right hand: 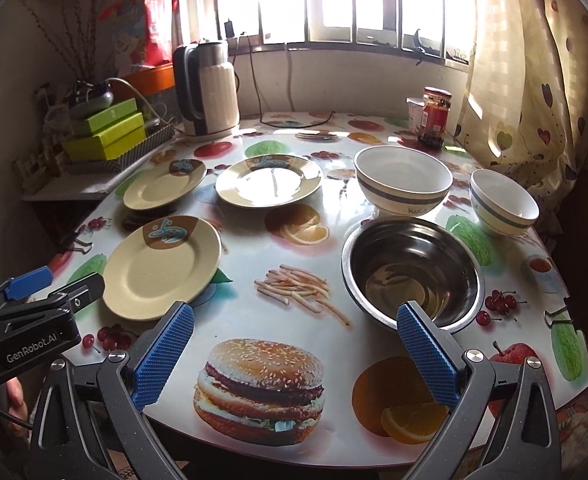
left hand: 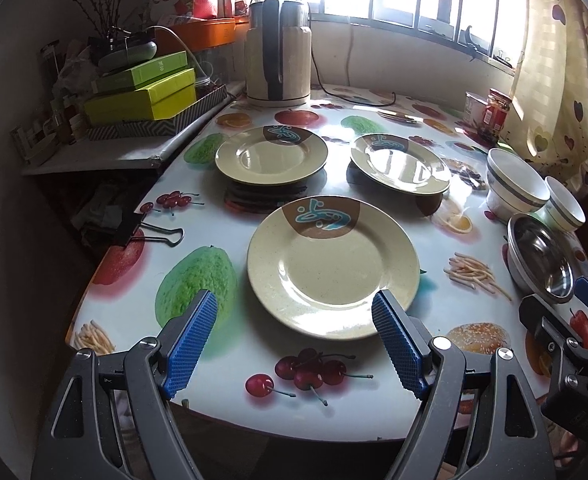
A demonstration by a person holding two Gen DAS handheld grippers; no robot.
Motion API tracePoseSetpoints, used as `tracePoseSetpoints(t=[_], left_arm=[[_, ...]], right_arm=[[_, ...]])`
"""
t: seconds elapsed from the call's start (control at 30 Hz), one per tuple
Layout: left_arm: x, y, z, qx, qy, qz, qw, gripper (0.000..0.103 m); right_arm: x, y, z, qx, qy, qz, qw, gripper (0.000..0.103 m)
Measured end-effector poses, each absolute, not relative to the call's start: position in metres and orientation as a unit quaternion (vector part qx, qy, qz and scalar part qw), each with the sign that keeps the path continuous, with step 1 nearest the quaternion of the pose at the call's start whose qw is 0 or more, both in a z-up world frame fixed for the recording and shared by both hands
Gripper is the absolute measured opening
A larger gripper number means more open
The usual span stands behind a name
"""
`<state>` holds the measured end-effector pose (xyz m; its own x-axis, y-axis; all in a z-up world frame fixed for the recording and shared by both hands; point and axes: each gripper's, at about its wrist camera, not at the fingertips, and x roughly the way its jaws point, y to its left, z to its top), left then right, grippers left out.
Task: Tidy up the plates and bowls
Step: 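Move both tools toward the cream fish-logo plates on the table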
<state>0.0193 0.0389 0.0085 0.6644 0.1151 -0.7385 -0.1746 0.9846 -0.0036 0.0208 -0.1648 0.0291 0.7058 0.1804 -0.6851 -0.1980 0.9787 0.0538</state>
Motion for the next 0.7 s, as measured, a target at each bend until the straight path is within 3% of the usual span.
tracePoseSetpoints(t=[0.7], left_arm=[[0.0263, 0.0352, 0.0014, -0.039, 0.409, 0.072, 0.909, 0.08]], right_arm=[[0.026, -0.1653, 0.0214, -0.013, 0.378, 0.097, 0.92, 0.103]])
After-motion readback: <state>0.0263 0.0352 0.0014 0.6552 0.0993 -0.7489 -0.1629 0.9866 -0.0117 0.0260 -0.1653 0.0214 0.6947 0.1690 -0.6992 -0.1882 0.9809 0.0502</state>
